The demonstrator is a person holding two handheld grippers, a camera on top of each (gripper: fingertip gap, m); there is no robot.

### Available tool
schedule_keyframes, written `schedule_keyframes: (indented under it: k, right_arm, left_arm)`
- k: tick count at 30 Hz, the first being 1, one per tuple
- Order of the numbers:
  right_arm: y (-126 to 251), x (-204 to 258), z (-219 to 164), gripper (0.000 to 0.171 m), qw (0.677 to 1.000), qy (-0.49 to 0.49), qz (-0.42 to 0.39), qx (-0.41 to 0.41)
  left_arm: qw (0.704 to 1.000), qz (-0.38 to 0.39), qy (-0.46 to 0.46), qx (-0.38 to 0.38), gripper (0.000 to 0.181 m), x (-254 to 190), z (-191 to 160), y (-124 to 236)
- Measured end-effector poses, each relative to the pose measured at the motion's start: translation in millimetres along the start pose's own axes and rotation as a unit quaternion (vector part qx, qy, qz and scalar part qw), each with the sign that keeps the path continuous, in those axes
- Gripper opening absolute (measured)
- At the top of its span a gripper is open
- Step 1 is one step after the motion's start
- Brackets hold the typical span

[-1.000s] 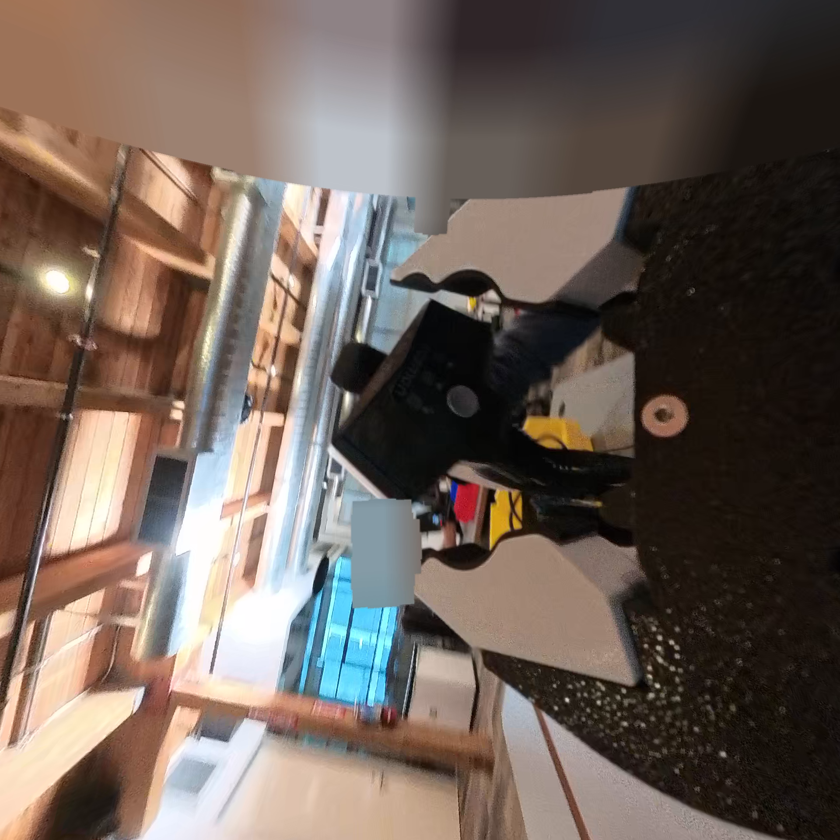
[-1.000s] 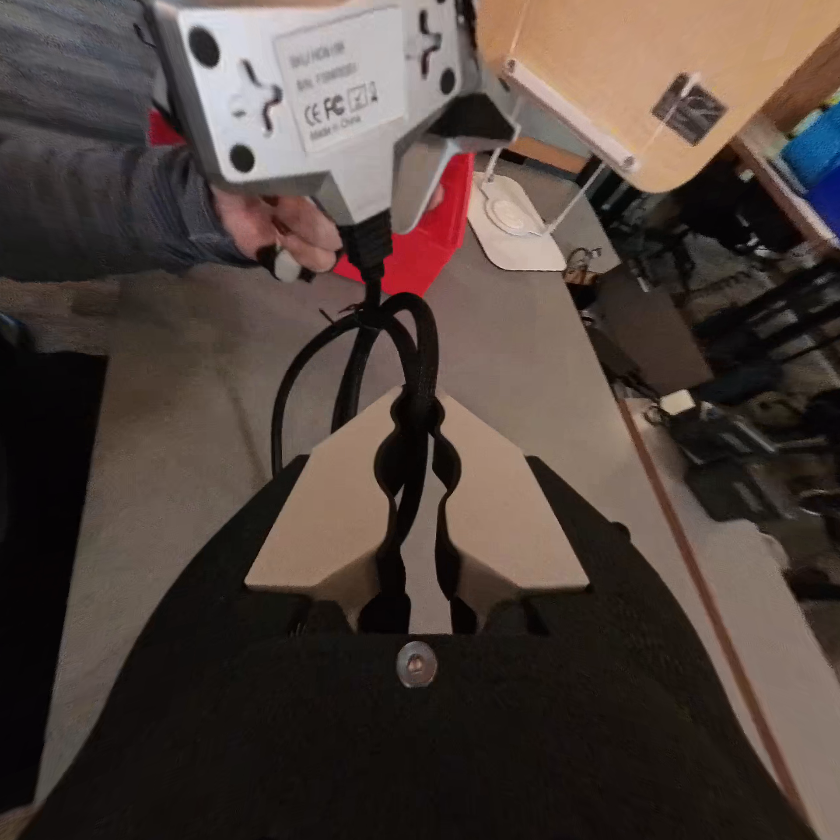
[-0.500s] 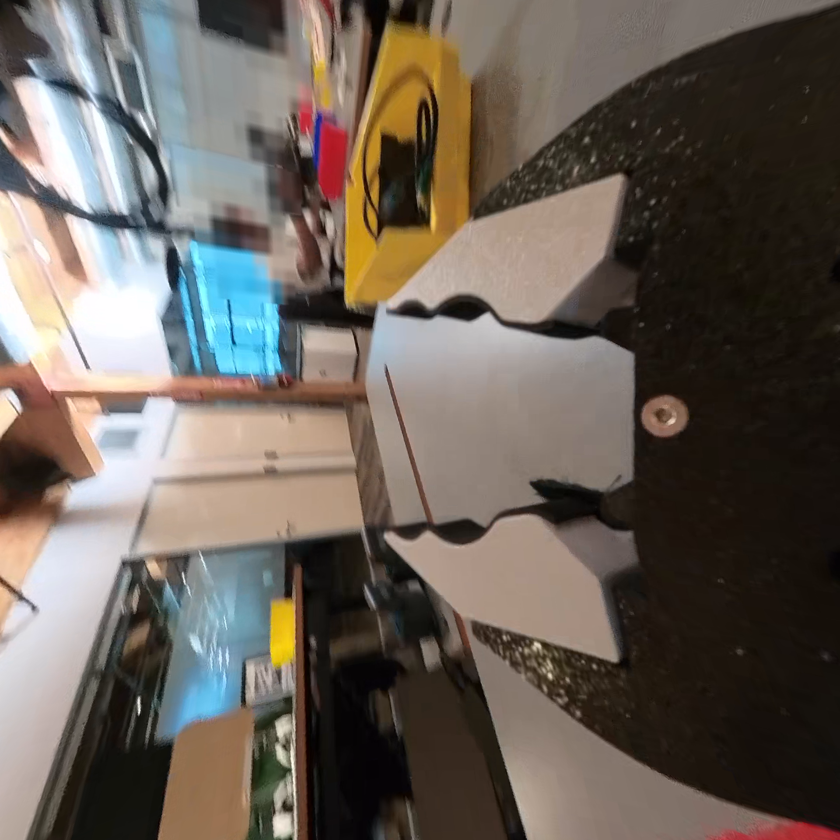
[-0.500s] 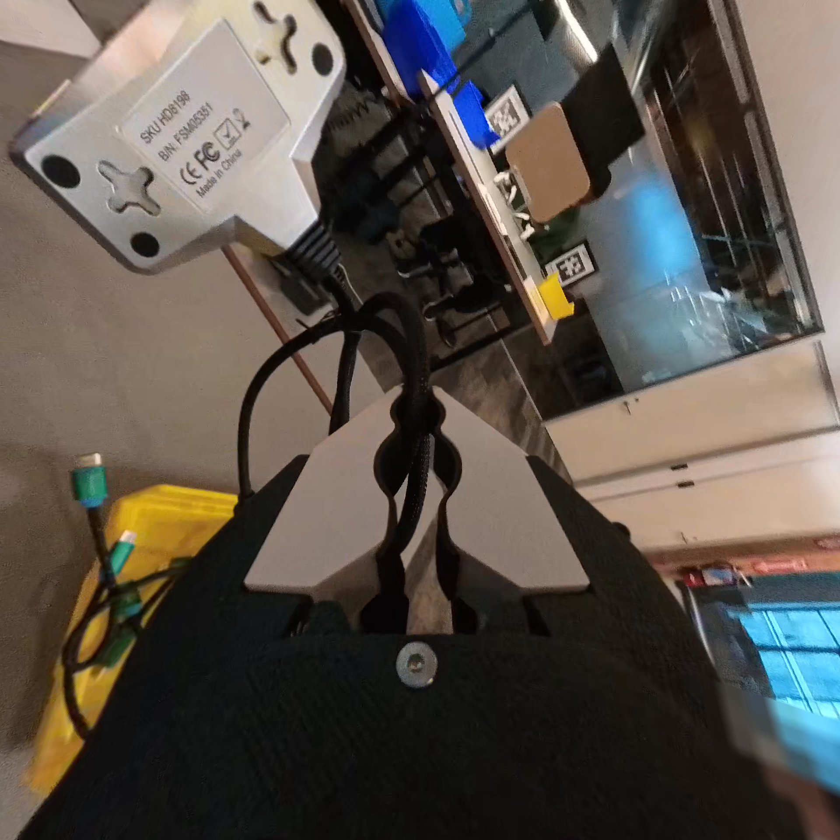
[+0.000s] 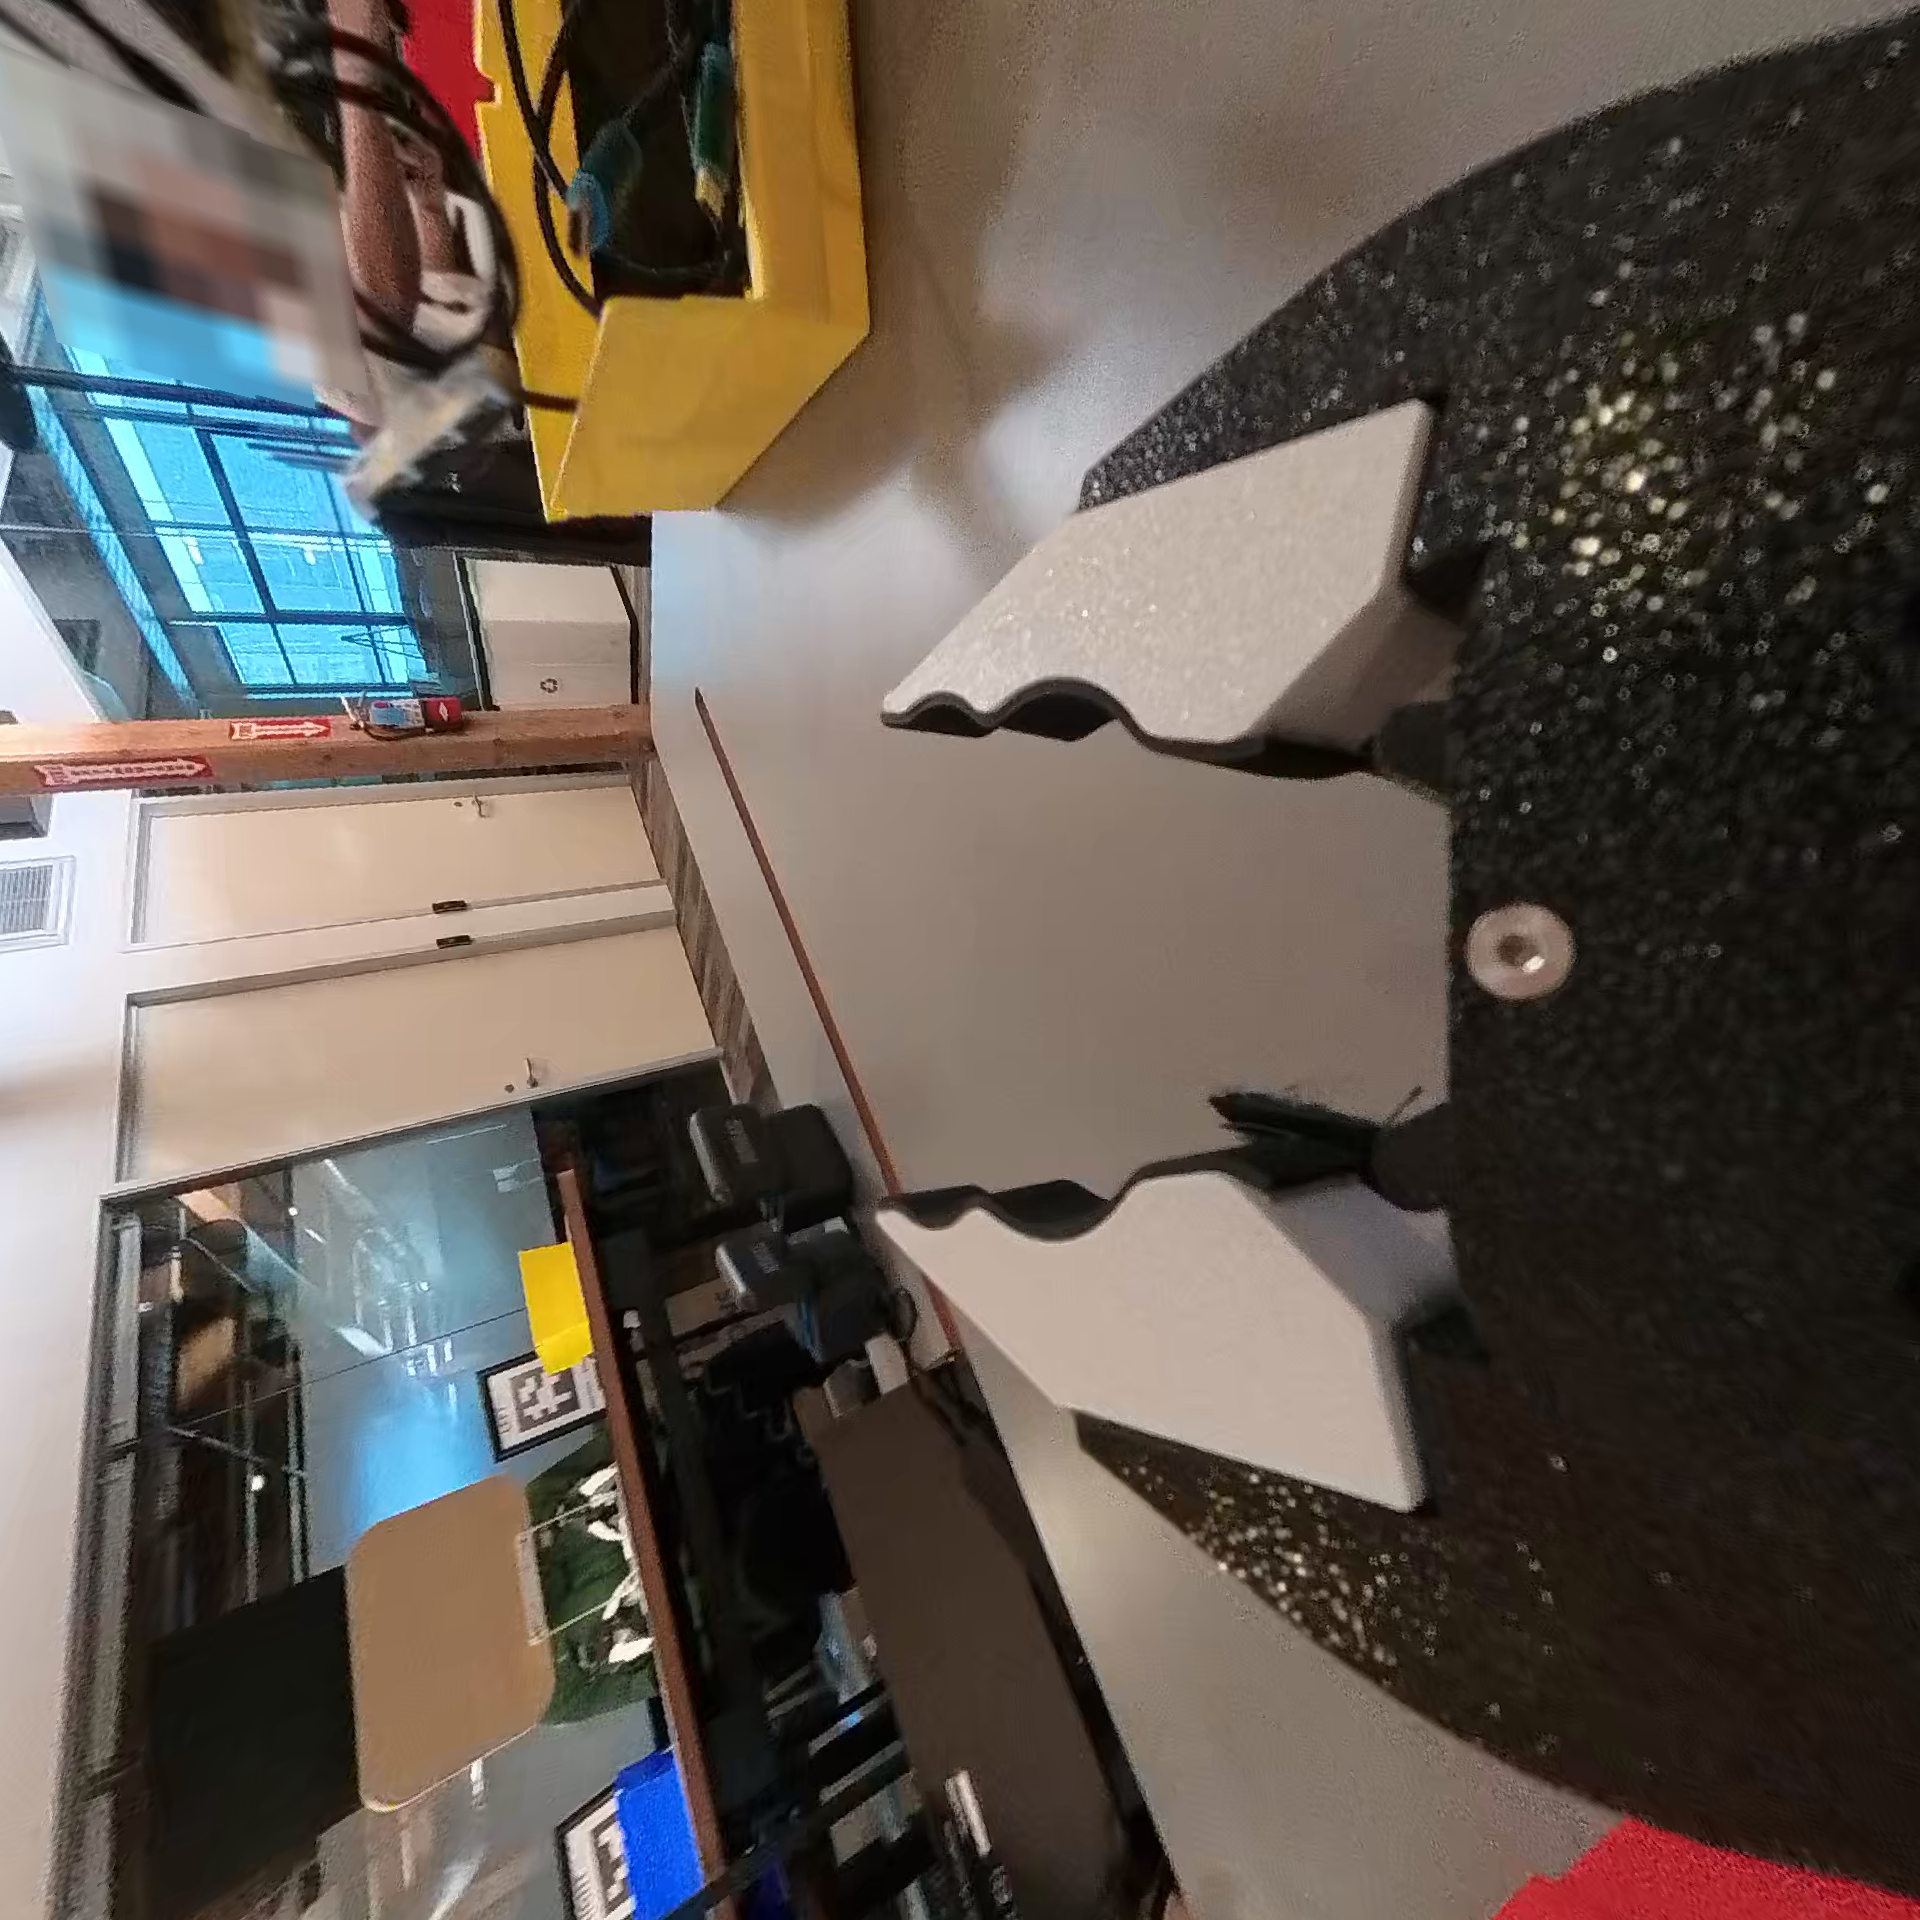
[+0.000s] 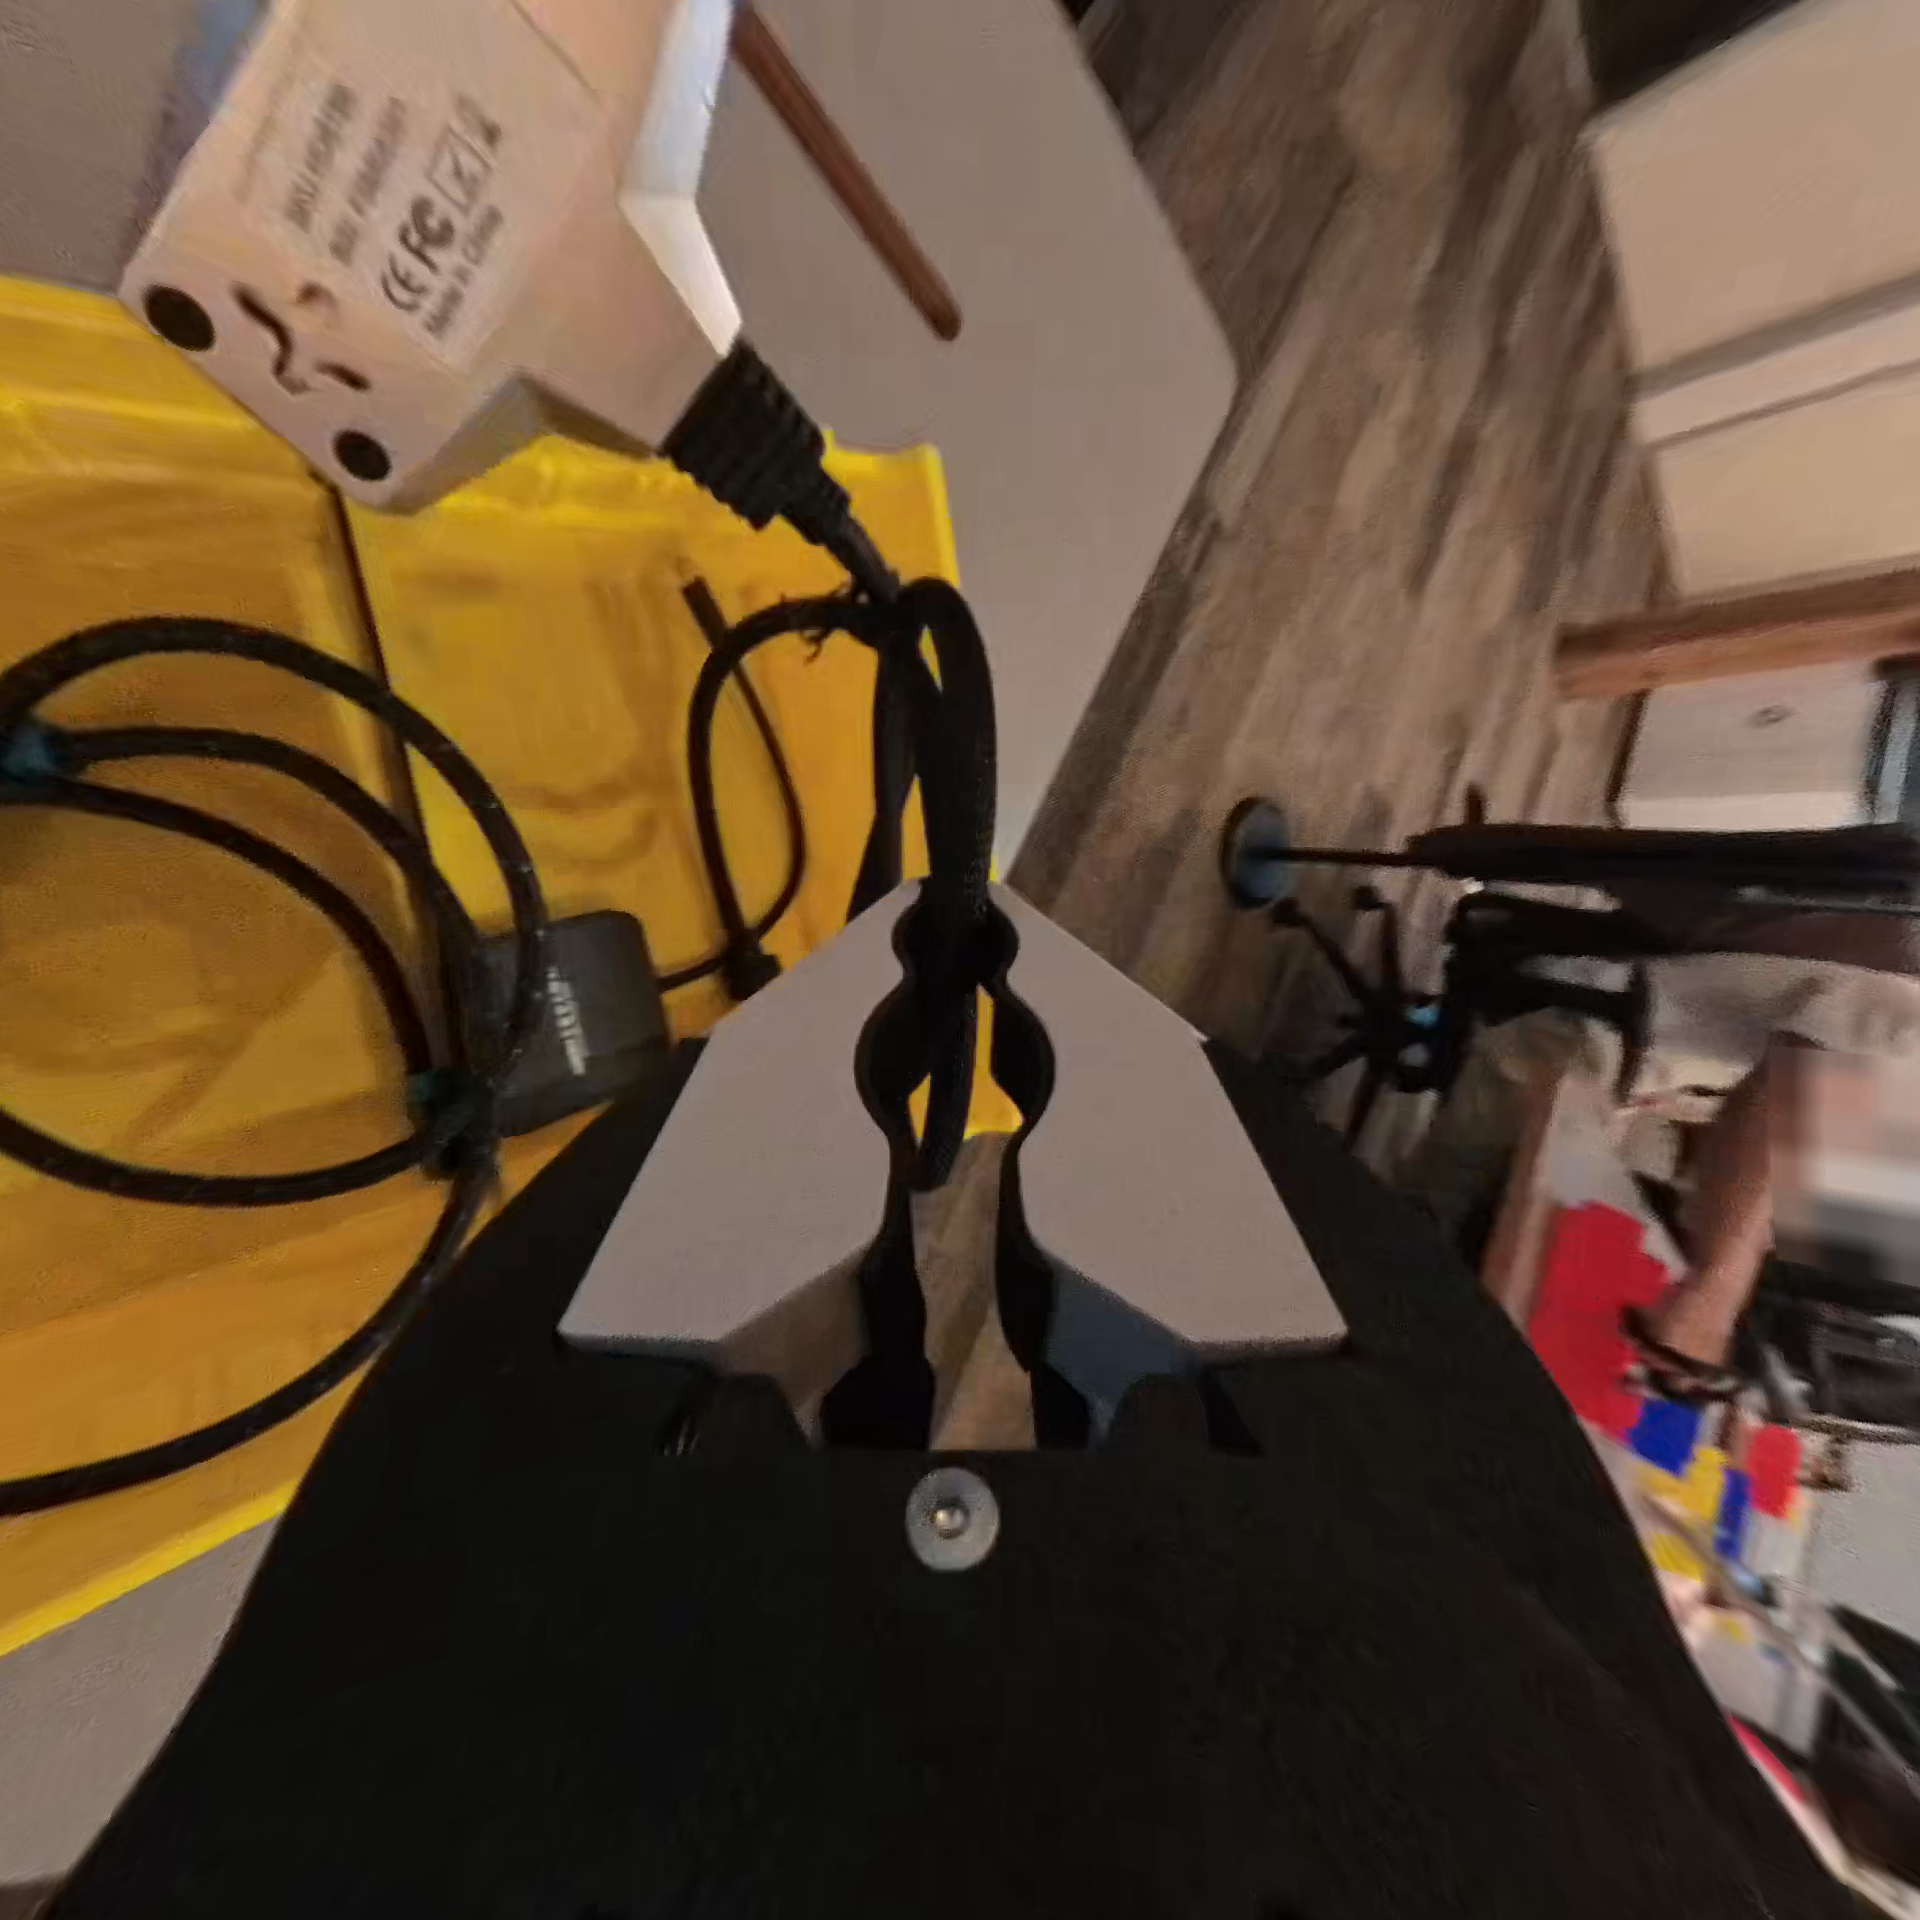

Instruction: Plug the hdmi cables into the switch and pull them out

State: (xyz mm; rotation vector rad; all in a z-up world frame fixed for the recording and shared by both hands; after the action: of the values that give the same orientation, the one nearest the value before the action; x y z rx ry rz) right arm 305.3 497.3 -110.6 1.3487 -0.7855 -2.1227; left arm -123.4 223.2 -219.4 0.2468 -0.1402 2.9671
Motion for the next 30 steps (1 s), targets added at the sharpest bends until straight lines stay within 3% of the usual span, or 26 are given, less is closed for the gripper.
schedule_keyframes:
  k: [5,7,9,12,15,17,19,21,23,26,28,30]
  right_arm:
    - [-49.3,31.4,-27.5,0.007,0.982,-0.095,0.114,0.121]
    - [-62.1,36.1,-35.2,0.013,0.971,-0.136,0.122,0.152]
    - [-63.8,29.7,-38.4,0.035,0.961,-0.193,0.115,0.16]
    - [-38.9,17.0,-32.1,0.083,0.94,-0.282,0.124,0.149]
    - [6.5,-2.3,-26.9,0.087,0.954,-0.276,0.012,0.116]
    - [41.7,-2.3,-11.2,0.087,0.964,-0.252,-0.062,0.056]
    - [71.9,23.2,26.3,0.086,0.968,-0.228,-0.074,-0.069]
    - [93.6,74.5,77.8,0.08,0.953,-0.2,-0.019,-0.226]
    - [104.2,138.7,126.9,0.08,0.915,-0.183,0.071,-0.352]
    - [97.9,227.6,181.7,0.084,0.85,-0.188,0.178,-0.459]
    - [78.3,264.1,205.8,0.081,0.809,-0.211,0.19,-0.515]
    - [48.3,283.5,220.4,0.077,0.794,-0.235,0.163,-0.537]
  left_arm:
    - [0.999,-0.001,0.052,0.004,0.086,9.3,-3.9,-0.1]
    - [0.999,-0.002,0.031,0.007,0.087,7.6,-4.1,0.3]
    - [1.0,0.002,-0.026,0.016,0.086,1.8,-4.5,0.4]
    - [0.996,-0.005,-0.092,0.0,0.083,-10.3,0.3,1.7]
    - [0.994,-0.008,-0.11,-0.005,0.084,-14.2,0.5,0.0]
    - [0.995,-0.011,-0.094,0.003,0.088,-12.8,-2.2,-4.3]
    - [0.997,-0.006,-0.073,0.009,0.093,-8.4,-4.2,-9.5]
    - [0.999,0.006,-0.051,0.0,0.094,-1.1,-3.7,-15.0]
    - [0.999,0.024,-0.038,-0.004,0.093,9.1,-4.7,-21.6]
    - [0.997,0.055,-0.05,0.0,0.093,27.9,-8.5,-31.3]
    - [0.992,0.081,-0.098,-0.003,0.091,41.9,-9.3,-36.2]
    - [0.989,0.097,-0.114,0.008,0.09,53.8,-13.4,-40.3]
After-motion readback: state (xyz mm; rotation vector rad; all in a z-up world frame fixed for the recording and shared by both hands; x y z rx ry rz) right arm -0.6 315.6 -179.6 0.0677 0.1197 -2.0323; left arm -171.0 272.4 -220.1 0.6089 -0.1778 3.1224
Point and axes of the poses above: each gripper's, where its closed fingertips meet, y back along the fingers, z out of its top, x = y × z across the jaws, the point moved 6 cm from there along y, back along the fingers, and after that the axes turned 1 degree about z, right-handed, at the moved point
